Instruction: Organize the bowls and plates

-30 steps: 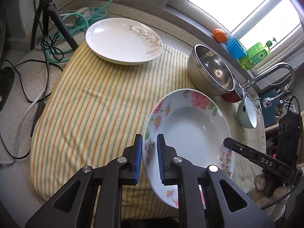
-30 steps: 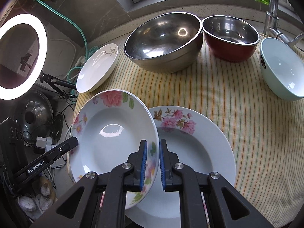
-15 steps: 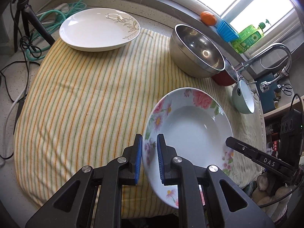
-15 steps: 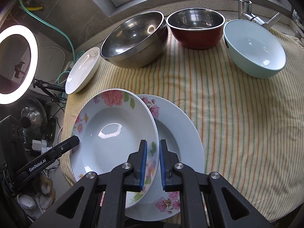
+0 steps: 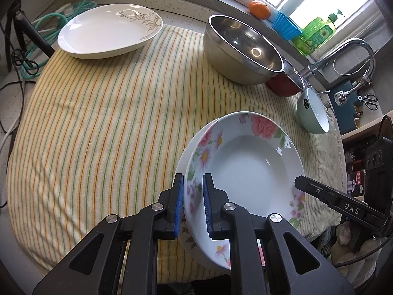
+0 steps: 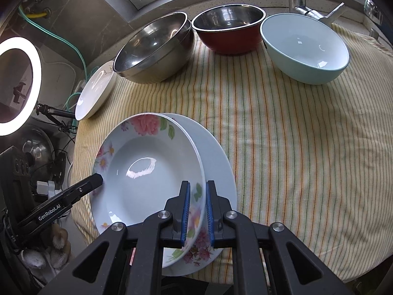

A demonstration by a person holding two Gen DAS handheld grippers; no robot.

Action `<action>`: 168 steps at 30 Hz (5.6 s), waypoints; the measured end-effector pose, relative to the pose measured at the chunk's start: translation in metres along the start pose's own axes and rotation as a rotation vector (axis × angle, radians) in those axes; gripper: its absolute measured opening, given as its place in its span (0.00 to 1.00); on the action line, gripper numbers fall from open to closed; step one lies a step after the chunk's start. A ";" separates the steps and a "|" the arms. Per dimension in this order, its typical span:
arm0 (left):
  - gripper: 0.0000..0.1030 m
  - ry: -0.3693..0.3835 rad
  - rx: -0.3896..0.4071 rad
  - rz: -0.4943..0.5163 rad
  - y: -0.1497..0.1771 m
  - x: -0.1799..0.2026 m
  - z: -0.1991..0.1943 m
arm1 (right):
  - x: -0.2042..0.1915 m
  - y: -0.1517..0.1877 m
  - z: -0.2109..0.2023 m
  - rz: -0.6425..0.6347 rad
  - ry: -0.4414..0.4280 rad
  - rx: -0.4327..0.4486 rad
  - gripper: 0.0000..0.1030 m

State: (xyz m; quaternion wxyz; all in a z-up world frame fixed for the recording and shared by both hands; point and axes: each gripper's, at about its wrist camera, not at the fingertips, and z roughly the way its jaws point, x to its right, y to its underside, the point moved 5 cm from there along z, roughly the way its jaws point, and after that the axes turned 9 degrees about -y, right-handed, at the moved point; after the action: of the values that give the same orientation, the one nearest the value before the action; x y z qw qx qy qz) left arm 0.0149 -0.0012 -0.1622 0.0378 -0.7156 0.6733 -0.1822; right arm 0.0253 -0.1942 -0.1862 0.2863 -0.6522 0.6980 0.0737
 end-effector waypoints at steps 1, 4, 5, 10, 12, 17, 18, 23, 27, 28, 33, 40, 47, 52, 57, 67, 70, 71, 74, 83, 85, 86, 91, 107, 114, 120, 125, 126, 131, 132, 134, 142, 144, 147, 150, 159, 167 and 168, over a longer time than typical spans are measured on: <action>0.13 -0.002 -0.002 0.002 0.000 0.000 0.001 | 0.001 0.000 0.000 0.004 0.001 -0.001 0.11; 0.13 -0.010 -0.001 0.009 0.001 0.001 0.003 | 0.004 0.002 0.000 0.018 0.000 -0.001 0.11; 0.13 -0.011 -0.002 0.010 0.001 0.002 0.004 | 0.004 0.002 0.000 0.016 0.004 0.000 0.11; 0.13 -0.018 0.004 0.026 0.001 0.005 0.005 | 0.005 0.005 0.002 0.003 0.027 -0.002 0.11; 0.13 -0.020 0.003 0.030 0.002 0.006 0.006 | 0.006 0.005 0.003 0.006 0.028 -0.005 0.11; 0.13 -0.027 0.008 0.044 0.004 0.008 0.007 | 0.007 0.007 0.004 0.009 0.030 -0.010 0.11; 0.13 -0.026 0.009 0.043 0.004 0.008 0.007 | 0.007 0.007 0.004 0.009 0.031 -0.010 0.11; 0.13 -0.038 0.012 0.066 0.004 0.012 0.007 | 0.007 0.008 0.003 0.006 0.032 -0.014 0.12; 0.13 -0.040 0.012 0.073 0.004 0.013 0.008 | 0.009 0.008 0.002 0.015 0.027 -0.013 0.13; 0.13 -0.042 0.012 0.074 0.004 0.014 0.008 | 0.008 0.008 0.002 0.012 0.032 -0.014 0.13; 0.15 -0.046 0.014 0.085 0.004 0.015 0.007 | 0.005 0.007 0.003 -0.014 0.054 -0.019 0.14; 0.15 -0.050 0.018 0.090 0.005 0.015 0.006 | 0.003 0.007 0.005 -0.029 0.069 -0.022 0.14; 0.15 -0.038 0.020 0.081 0.003 0.014 0.004 | 0.003 0.007 0.005 -0.035 0.075 -0.026 0.14; 0.15 -0.038 0.041 0.079 -0.001 0.011 -0.002 | 0.003 0.007 0.004 -0.029 0.073 -0.021 0.14; 0.16 -0.030 0.034 0.085 -0.001 0.012 -0.002 | 0.003 0.006 0.004 -0.034 0.079 -0.023 0.14; 0.16 -0.017 0.027 0.088 -0.001 0.011 -0.002 | -0.001 0.007 0.006 -0.051 0.089 -0.029 0.20; 0.16 -0.013 0.026 0.092 -0.002 0.011 -0.002 | 0.000 0.006 0.007 -0.040 0.085 -0.030 0.20; 0.16 -0.009 0.025 0.091 -0.002 0.011 -0.002 | 0.001 0.006 0.007 -0.039 0.084 -0.031 0.20; 0.16 -0.017 0.027 0.074 -0.003 0.007 -0.002 | 0.003 0.005 0.004 -0.029 0.092 -0.020 0.21; 0.16 -0.030 0.067 -0.066 -0.008 -0.040 -0.016 | 0.005 -0.001 -0.032 0.012 0.071 0.082 0.31; 0.16 -0.035 0.080 -0.108 -0.010 -0.056 -0.021 | -0.002 -0.005 -0.040 0.003 0.047 0.108 0.35; 0.16 -0.038 0.088 -0.127 -0.011 -0.063 -0.024 | -0.008 -0.008 -0.044 -0.006 0.035 0.124 0.36; 0.16 -0.029 0.115 -0.215 -0.018 -0.098 -0.035 | -0.054 -0.022 -0.053 -0.121 0.017 0.195 0.37; 0.16 -0.007 0.185 -0.419 -0.036 -0.149 -0.045 | -0.190 -0.104 -0.027 -0.312 -0.109 0.090 0.37; 0.16 -0.025 0.245 -0.623 -0.035 -0.167 -0.058 | -0.232 -0.158 -0.015 -0.418 -0.234 0.021 0.37; 0.16 -0.043 0.302 -0.730 -0.044 -0.177 -0.062 | -0.254 -0.196 0.003 -0.511 -0.236 0.010 0.37; 0.16 -0.043 0.325 -0.759 -0.062 -0.178 -0.046 | -0.256 -0.216 0.047 -0.588 -0.167 -0.020 0.37; 0.16 -0.039 0.329 -0.761 -0.066 -0.178 -0.041 | -0.254 -0.219 0.059 -0.590 -0.154 -0.036 0.37; 0.16 -0.017 0.316 -0.800 -0.078 -0.179 -0.014 | -0.232 -0.233 0.117 -0.536 -0.092 -0.119 0.36; 0.16 -0.018 0.316 -0.802 -0.080 -0.179 -0.010 | -0.229 -0.235 0.126 -0.527 -0.085 -0.134 0.36; 0.16 -0.015 0.312 -0.812 -0.084 -0.181 -0.004 | -0.225 -0.238 0.141 -0.517 -0.082 -0.158 0.36; 0.16 0.011 0.338 -0.863 -0.096 -0.187 0.004 | -0.215 -0.258 0.181 -0.471 -0.064 -0.226 0.34; 0.16 0.020 0.346 -0.872 -0.098 -0.187 0.004 | -0.214 -0.261 0.189 -0.473 -0.059 -0.238 0.33; 0.16 0.024 0.351 -0.884 -0.104 -0.186 0.007 | -0.214 -0.262 0.201 -0.479 -0.048 -0.255 0.32; 0.16 0.019 0.351 -0.893 -0.108 -0.183 0.011 | -0.211 -0.265 0.213 -0.474 -0.041 -0.267 0.30; 0.16 0.001 0.319 -0.865 -0.120 -0.167 0.026 | -0.215 -0.265 0.228 -0.487 -0.026 -0.293 0.26; 0.16 -0.024 0.322 -0.857 -0.128 -0.170 0.029 | -0.210 -0.263 0.239 -0.466 -0.025 -0.301 0.17; 0.16 -0.027 0.323 -0.858 -0.129 -0.171 0.029 | -0.210 -0.263 0.240 -0.459 -0.030 -0.303 0.17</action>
State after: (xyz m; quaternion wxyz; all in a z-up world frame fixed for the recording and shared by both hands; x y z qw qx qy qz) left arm 0.1419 0.1720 -0.1866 0.0787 -0.9169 0.2787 -0.2745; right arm 0.3454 0.0660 -0.2093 0.2048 -0.8276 0.5086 0.1200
